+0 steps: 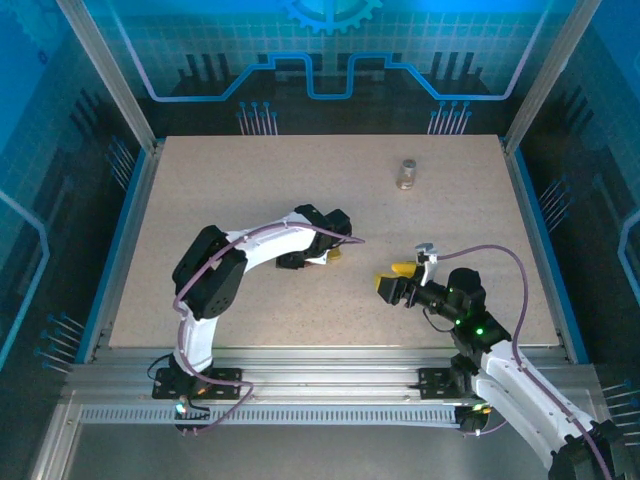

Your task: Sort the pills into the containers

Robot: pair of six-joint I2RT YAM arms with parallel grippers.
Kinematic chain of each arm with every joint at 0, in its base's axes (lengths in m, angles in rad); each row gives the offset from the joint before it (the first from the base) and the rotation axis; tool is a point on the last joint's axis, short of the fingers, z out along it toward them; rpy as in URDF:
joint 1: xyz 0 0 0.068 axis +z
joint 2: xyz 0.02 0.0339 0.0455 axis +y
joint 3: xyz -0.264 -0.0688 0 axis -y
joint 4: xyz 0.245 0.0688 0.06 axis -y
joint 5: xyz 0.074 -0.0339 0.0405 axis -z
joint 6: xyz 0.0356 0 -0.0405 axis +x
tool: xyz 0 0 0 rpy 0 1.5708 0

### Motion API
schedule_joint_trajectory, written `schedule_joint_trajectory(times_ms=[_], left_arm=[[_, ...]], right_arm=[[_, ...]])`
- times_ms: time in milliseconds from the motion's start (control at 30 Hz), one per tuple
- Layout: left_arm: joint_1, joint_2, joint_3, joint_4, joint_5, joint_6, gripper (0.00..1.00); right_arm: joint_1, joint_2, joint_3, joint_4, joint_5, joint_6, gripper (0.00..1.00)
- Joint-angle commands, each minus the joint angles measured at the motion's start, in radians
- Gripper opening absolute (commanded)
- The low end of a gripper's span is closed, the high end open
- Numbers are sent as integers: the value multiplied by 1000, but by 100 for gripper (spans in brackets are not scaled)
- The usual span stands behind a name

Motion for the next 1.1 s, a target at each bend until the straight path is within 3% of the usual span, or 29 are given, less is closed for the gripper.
schedule_joint_trajectory(times_ms=[0, 267, 600, 833, 1067], left_arm=[[-3, -47, -22, 3, 20, -2, 0], [3, 31, -107, 23, -3, -17, 0], [4, 39, -32, 9, -107, 8, 0], [10, -19, -55, 57, 63, -43, 0], [31, -46, -124, 120, 114, -84, 0]], right_arm=[[-11, 7, -11, 34, 3, 1, 80], [-11, 17, -10, 40, 2, -1, 80], [-11, 3, -10, 32, 3, -2, 80], [-11, -3, -11, 25, 5, -3, 80], [-10, 3, -13, 21, 15, -11, 80]])
